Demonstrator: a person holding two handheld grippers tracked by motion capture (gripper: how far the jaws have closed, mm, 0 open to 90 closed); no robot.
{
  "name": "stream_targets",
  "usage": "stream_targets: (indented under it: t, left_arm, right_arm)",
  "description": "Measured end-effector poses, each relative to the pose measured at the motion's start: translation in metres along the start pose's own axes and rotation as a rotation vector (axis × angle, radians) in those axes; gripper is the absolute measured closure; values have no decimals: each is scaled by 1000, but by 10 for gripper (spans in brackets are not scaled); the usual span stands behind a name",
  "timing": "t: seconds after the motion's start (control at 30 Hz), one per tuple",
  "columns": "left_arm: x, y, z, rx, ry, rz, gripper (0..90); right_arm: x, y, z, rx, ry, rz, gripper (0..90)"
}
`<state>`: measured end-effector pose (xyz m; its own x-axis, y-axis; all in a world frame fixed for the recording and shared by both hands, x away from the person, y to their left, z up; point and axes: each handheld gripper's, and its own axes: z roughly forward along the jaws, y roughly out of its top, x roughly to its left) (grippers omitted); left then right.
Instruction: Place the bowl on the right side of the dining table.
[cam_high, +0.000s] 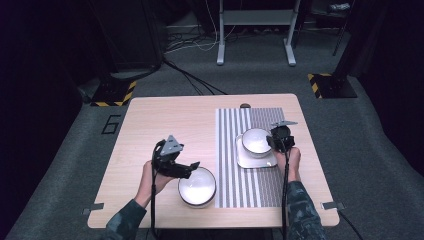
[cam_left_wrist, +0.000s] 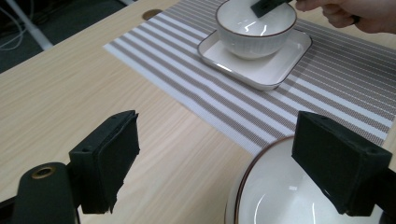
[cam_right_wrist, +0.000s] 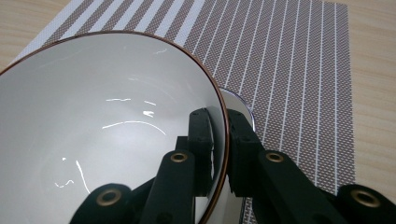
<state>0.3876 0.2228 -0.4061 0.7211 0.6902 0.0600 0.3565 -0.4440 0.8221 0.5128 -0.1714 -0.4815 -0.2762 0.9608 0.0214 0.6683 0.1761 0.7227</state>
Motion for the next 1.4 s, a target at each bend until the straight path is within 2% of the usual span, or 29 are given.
stream_targets:
  t: [0.1,0.17,0.27,0.33,0.4,0.57,0.6,0.7,0.8,0.97,1.13,1.23,1.4]
  left_arm:
    - [5,-18,-13,-8,39,-25,141]
    - [8,-36,-21,-8,81,-52,140]
    - [11,-56,-27,7,143,-73,136]
    - [14,-73,-29,18,177,-104,134]
    - [18,-91,-28,44,200,-141,134]
    - [22,-123,-20,110,207,-199,133]
    - [23,-129,-17,134,209,-200,133]
    - [24,-140,-8,213,190,-196,135]
    - [23,-144,-2,225,186,-193,135]
    - [26,-146,1,196,173,-224,126]
    - [26,-152,2,148,183,-230,116]
    - [27,-151,3,147,184,-229,116]
    - [27,-150,5,148,184,-234,116]
  right_arm:
    - [0,0,1,-1,-10,-11,816]
    - [0,0,1,6,-15,-16,814]
    - [0,1,1,7,-20,-20,814]
    - [0,1,1,2,-31,-30,813]
    - [0,1,1,4,-34,-25,813]
    - [-1,5,2,23,-45,-30,808]
    - [0,5,2,28,-48,-31,807]
    - [0,6,3,32,-56,-40,802]
    - [1,7,3,42,-64,-39,772]
    - [0,6,3,40,-57,-29,640]
    - [0,8,3,49,-50,-13,469]
    - [-1,9,3,68,-34,18,330]
    - [0,9,0,69,-21,25,160]
